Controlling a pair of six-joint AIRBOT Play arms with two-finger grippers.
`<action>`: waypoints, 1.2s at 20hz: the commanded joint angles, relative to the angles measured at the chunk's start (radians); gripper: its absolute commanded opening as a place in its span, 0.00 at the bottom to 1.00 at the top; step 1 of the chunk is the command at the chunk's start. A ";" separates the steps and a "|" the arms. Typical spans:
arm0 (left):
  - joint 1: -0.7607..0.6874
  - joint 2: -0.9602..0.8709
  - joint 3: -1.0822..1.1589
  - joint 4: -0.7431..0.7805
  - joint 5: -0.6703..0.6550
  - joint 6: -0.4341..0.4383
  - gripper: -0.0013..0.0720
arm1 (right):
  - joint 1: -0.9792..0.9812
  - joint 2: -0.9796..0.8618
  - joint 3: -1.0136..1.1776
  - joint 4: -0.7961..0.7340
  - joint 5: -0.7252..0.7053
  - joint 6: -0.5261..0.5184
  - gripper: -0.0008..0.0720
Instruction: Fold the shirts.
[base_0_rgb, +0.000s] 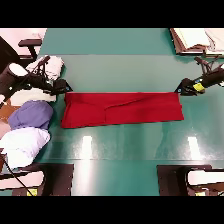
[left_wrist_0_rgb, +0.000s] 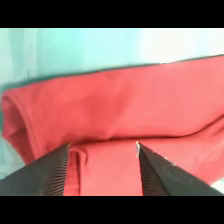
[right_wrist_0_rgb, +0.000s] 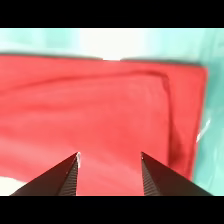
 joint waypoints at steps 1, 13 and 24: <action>0.001 -0.006 0.070 -0.005 -0.103 0.002 0.70 | -0.115 -0.007 -0.011 0.041 0.105 -0.041 0.64; -0.264 -0.016 0.068 -0.030 0.054 -0.115 0.05 | -0.245 -0.023 -0.370 0.261 -0.124 -0.172 0.83; -0.528 -0.254 0.166 -0.121 0.182 -0.130 0.05 | -0.099 0.110 -0.122 0.319 -0.019 -0.088 0.03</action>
